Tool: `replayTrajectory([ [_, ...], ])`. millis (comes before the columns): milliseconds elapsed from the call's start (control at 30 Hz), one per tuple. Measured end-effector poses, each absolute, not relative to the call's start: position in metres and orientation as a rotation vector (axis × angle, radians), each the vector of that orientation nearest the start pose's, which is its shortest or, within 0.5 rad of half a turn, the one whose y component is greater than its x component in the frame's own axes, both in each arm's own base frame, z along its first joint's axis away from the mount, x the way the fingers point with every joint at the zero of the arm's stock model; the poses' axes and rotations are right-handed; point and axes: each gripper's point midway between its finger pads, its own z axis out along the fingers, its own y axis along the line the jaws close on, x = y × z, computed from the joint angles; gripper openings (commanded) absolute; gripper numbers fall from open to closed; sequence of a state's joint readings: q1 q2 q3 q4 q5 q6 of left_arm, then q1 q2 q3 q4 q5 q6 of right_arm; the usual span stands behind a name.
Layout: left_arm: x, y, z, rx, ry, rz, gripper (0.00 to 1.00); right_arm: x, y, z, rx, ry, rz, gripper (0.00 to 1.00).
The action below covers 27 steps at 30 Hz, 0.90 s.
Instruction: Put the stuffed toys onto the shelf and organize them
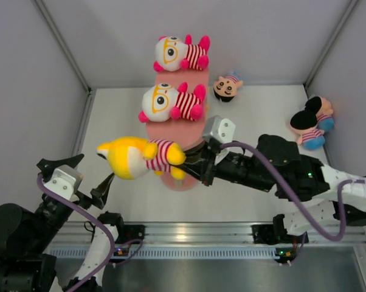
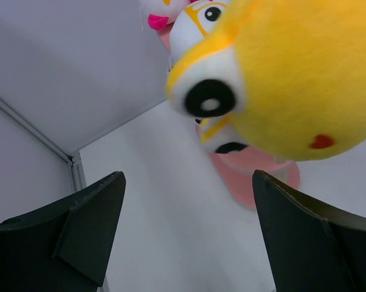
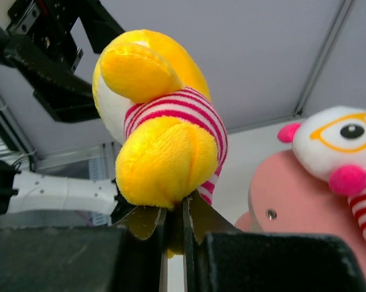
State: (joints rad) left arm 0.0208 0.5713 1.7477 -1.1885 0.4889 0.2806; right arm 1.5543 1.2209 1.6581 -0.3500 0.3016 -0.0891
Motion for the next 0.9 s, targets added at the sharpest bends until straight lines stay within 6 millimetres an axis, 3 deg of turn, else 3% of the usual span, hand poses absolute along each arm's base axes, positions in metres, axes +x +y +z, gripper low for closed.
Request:
replayTrajectory([
  [133,0.075,-0.068,0.46,0.572,1.486,-0.137,0.92,0.053,0.326,0.489,-0.96,1.323,1.054,0.0],
  [233,0.077,-0.068,0.459,0.572,1.49,-0.136,0.92,0.043,0.301,0.46,-0.984,1.421,1.123,0.0],
  [433,0.083,-0.068,0.452,0.572,1.511,-0.143,0.92,0.042,0.273,0.365,-0.968,1.734,1.175,0.0],
  [533,0.093,-0.067,0.439,0.57,1.556,-0.157,0.91,0.05,0.256,0.31,-0.886,1.922,1.15,0.0],
  [600,0.101,-0.065,0.427,0.561,1.598,-0.16,0.91,0.056,0.241,0.284,-0.809,2.015,1.13,0.0],
  [667,0.11,-0.063,0.411,0.55,1.65,-0.163,0.92,0.061,0.227,0.267,-0.734,2.083,1.109,0.0],
  [767,0.119,-0.059,0.393,0.533,1.712,-0.16,0.92,0.075,0.215,0.259,-0.614,2.135,1.063,0.0],
  [900,0.126,-0.055,0.379,0.519,1.759,-0.154,0.92,0.107,0.204,0.249,-0.449,2.189,0.987,0.0],
])
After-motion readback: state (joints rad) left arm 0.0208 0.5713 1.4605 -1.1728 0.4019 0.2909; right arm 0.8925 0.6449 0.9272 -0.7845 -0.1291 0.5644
